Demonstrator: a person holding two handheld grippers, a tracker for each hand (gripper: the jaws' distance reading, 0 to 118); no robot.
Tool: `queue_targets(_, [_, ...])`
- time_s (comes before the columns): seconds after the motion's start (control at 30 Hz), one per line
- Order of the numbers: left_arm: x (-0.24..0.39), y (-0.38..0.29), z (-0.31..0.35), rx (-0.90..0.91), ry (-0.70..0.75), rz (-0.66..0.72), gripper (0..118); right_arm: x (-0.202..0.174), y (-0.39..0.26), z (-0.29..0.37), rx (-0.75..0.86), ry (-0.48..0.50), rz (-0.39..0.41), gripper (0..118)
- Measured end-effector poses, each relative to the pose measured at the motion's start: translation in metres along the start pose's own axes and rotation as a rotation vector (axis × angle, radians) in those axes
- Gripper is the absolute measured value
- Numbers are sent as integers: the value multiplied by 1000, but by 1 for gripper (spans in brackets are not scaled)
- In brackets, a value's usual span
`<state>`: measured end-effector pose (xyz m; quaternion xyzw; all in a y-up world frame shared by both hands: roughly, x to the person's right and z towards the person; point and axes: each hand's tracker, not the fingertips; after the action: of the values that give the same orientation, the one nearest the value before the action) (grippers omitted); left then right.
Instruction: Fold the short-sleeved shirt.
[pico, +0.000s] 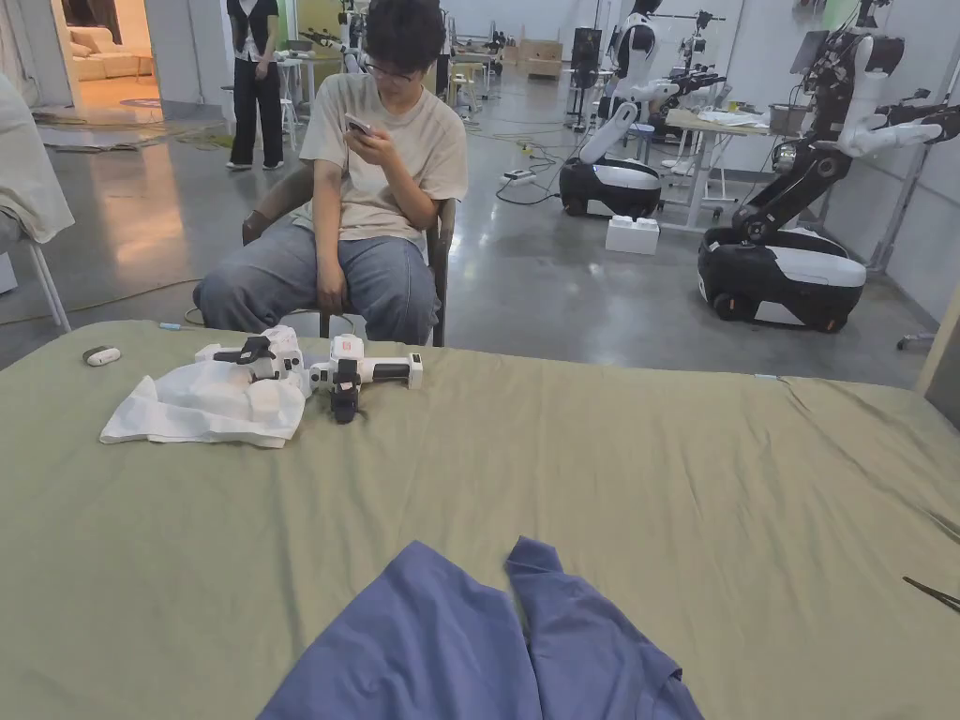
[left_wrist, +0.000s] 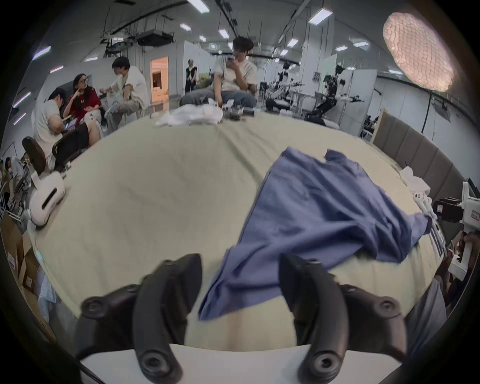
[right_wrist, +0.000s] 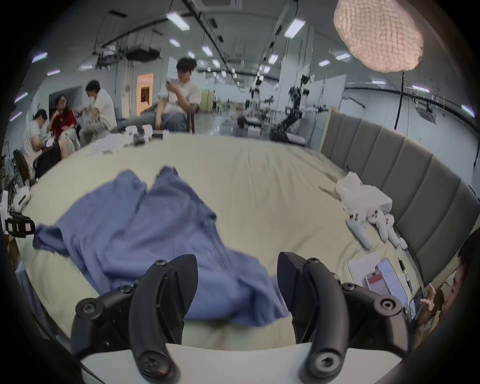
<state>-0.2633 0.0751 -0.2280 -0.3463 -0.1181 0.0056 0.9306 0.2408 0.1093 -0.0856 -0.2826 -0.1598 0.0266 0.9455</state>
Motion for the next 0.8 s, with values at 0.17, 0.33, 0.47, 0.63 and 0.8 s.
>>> queue_targets(0.17, [43, 34, 11, 170, -41, -32, 72, -33, 38, 11, 175, 42, -45, 77])
queue_targets(0.33, [88, 71, 30, 377, -10, -105, 71, -63, 73, 23, 342, 47, -84, 73])
queue_targets(0.47, [114, 89, 43, 506, 49, -130, 53, -76, 93, 31, 443, 54, -114, 39])
queue_targets(0.63, [135, 98, 52, 596, 92, -162, 3, -84, 106, 33, 495, -11, -102, 4])
queue_targets(0.8, [139, 107, 42, 574, 73, -148, 0, -82, 112, 25, 507, -15, -108, 0])
